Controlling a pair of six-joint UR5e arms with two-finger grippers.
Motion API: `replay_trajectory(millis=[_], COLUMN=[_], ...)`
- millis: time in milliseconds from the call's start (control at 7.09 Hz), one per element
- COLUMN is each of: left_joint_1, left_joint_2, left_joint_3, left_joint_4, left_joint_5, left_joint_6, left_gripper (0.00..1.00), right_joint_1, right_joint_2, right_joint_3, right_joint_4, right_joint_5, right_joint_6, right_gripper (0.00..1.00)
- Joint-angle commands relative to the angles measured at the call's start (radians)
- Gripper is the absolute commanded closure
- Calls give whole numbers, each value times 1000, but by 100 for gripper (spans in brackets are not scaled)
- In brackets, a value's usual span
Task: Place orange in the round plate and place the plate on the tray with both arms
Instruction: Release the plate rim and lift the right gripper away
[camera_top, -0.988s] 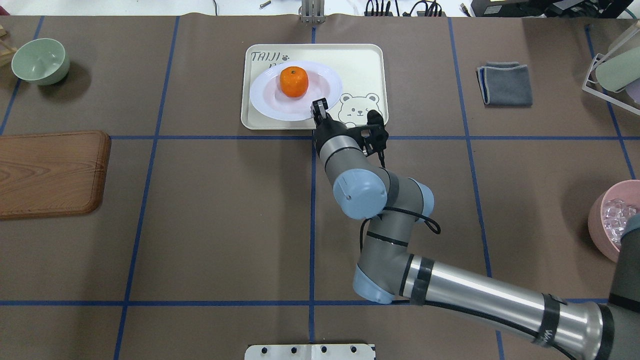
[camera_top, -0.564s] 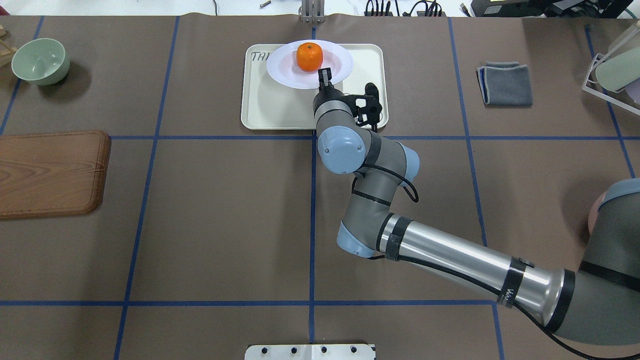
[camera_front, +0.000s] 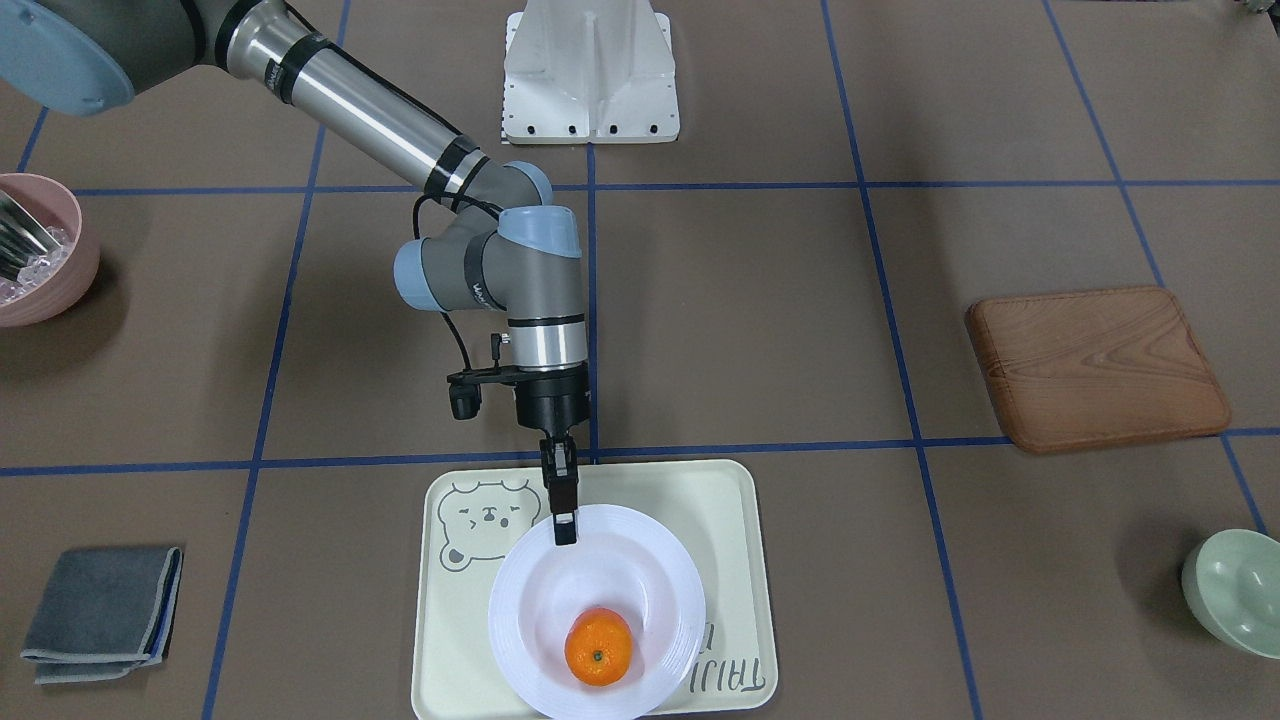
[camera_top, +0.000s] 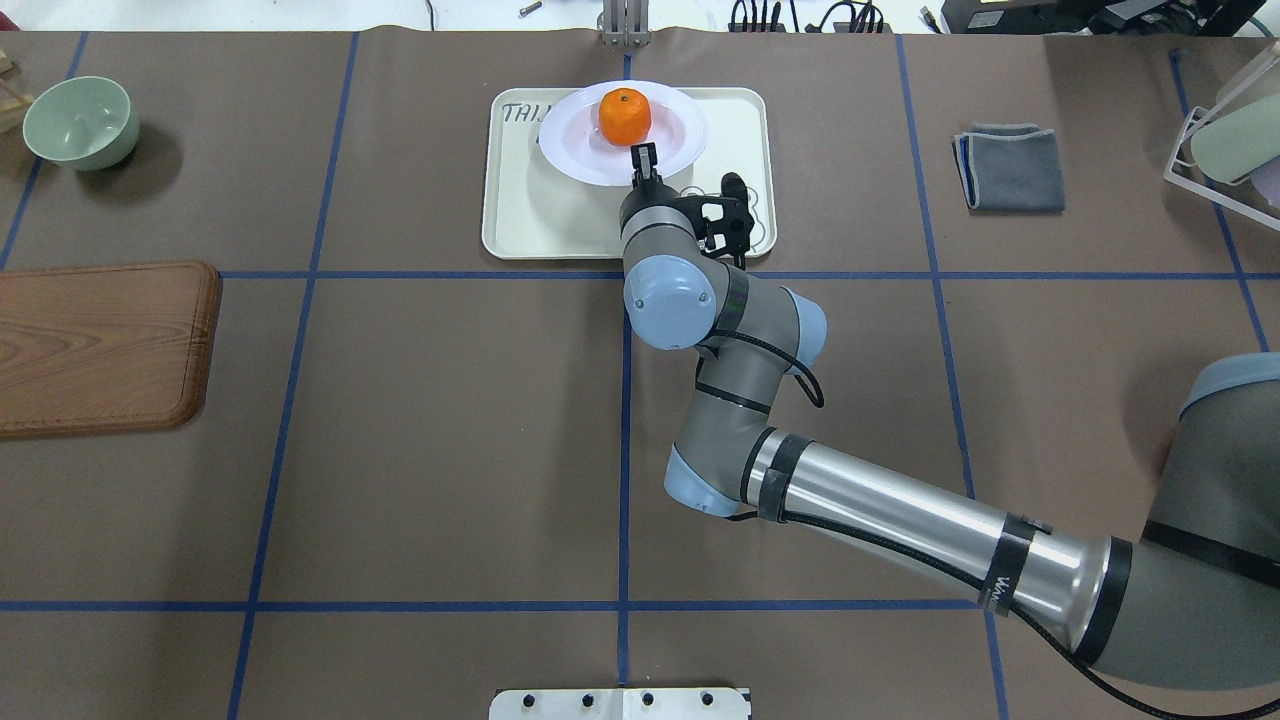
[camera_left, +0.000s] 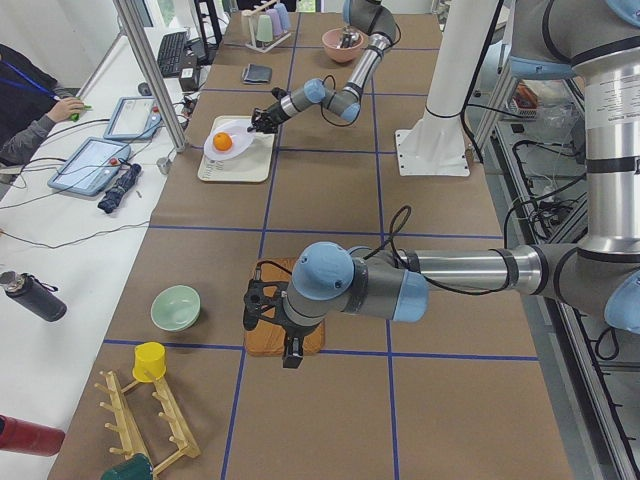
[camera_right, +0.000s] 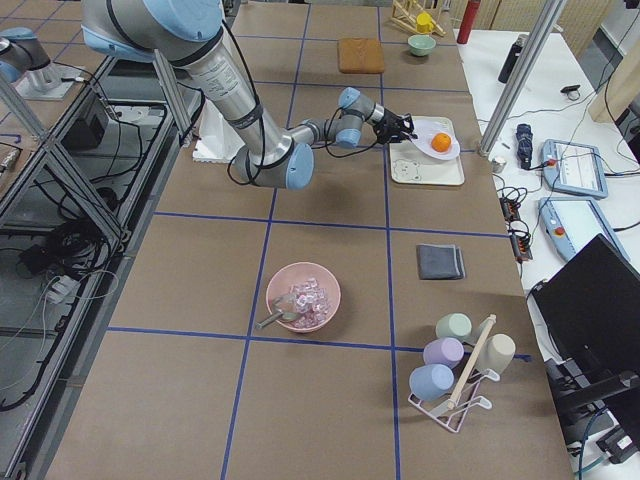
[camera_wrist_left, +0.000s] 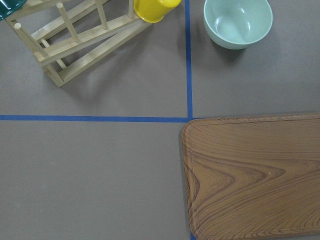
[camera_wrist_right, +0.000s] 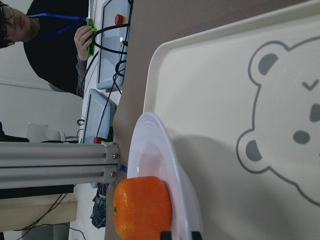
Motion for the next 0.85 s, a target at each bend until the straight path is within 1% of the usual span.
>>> replay_trajectory(millis=[0,141,282,423,564,706], left_joint_1=[0,0,0,0,0,8], left_joint_2=[-2,-2,-1,2,2,4], left_joint_3=[0,1,1,1,1,3], left_joint_4=[0,0,1,2,2,8], left_joint_5=[0,0,0,0,1,1], left_joint_6=[0,-2,0,0,0,0], left_gripper=[2,2,2,2,2,2], right_joint_1=[-45,-45,-27,10,63,137], right_joint_2=[-103,-197,-217,-233,-281,-315], right_joint_3=[197,335,402,468,561,641], right_joint_4=[-1,-51,-169,-296,-408,-563], right_joint_5=[30,135,251,372,495,622], right_joint_6=[-271,-460,-618,-829,-995,-1181], right_gripper=[0,0,0,0,0,0])
